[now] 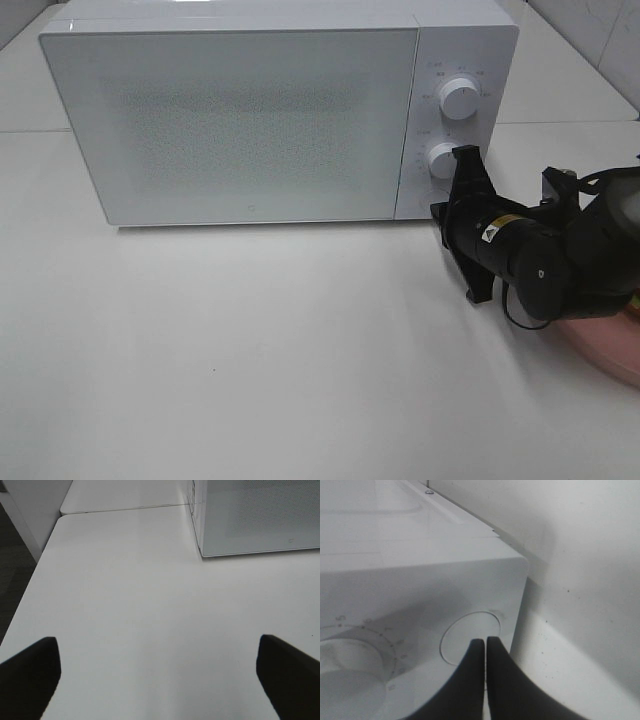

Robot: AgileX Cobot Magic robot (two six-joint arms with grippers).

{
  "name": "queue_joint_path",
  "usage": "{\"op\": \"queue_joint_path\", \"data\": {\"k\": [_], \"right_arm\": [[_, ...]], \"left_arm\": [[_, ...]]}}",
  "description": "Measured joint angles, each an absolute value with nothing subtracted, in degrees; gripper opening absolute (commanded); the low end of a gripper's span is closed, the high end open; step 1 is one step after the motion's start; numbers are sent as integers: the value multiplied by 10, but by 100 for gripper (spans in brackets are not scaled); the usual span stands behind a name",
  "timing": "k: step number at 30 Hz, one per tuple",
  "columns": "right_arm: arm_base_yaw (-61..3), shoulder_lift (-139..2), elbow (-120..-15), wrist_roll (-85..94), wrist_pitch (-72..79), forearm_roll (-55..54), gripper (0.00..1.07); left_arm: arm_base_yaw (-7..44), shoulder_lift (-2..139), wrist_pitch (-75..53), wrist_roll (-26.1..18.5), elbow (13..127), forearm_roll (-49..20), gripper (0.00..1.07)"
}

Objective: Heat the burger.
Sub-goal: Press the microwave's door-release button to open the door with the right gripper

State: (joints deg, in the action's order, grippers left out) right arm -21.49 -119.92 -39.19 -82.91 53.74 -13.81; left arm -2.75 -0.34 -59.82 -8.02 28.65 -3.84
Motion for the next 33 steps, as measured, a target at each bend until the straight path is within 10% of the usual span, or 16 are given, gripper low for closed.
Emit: {"op": "queue_joint_path", "data": {"k": [33], "right_arm": [[-215, -1227, -434, -828, 537, -138, 0]], "left_arm": [[-28, -3, -598, -80, 286, -38, 101]]}}
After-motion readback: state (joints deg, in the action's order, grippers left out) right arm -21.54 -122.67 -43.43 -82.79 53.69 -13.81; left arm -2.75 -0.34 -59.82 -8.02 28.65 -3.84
